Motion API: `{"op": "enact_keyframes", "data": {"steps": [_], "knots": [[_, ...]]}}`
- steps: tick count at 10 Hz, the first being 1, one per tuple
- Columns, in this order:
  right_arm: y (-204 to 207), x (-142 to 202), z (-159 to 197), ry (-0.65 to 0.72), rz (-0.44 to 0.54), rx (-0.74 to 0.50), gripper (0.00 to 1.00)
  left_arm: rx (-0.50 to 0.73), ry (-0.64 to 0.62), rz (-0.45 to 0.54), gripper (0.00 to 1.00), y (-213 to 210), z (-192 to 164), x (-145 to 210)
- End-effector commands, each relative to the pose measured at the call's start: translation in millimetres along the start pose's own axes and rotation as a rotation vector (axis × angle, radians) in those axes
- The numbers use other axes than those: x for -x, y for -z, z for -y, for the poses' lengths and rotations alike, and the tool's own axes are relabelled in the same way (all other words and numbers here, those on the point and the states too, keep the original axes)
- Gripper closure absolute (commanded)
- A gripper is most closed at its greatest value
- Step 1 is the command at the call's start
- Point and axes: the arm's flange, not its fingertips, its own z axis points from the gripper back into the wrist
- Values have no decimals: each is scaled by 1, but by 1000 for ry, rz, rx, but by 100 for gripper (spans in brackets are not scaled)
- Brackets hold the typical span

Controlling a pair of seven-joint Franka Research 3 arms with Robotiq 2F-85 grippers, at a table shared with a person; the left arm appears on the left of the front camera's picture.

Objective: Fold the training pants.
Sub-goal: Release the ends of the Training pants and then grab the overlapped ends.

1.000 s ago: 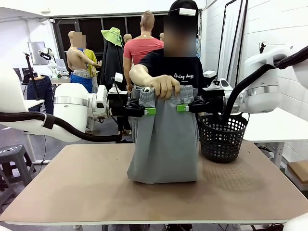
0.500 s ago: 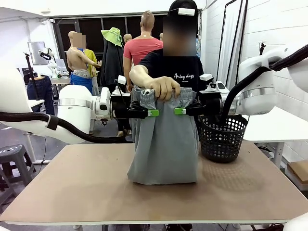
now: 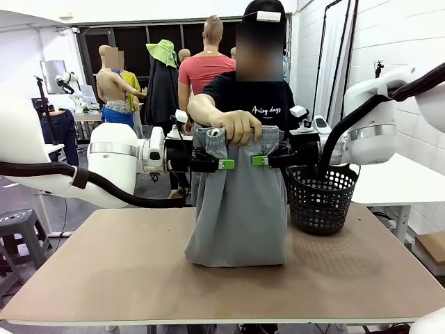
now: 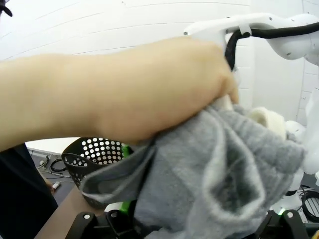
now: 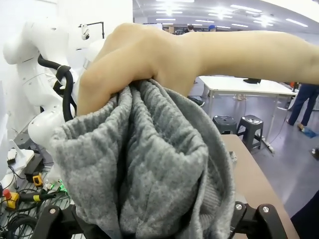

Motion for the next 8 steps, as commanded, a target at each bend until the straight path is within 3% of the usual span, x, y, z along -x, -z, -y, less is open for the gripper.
{"op": "enact_keyframes", "data": {"steps": [1, 4, 8], "knots": [[13, -1, 7, -20, 28, 26, 0, 22, -5, -27, 0, -8, 18, -5], [16, -1, 6, -28, 22, 52, 0, -124, 36, -6, 0, -12, 32, -5], [14, 0, 1, -5, 53, 33, 0, -161, 19, 28, 0, -3, 14, 0]]}}
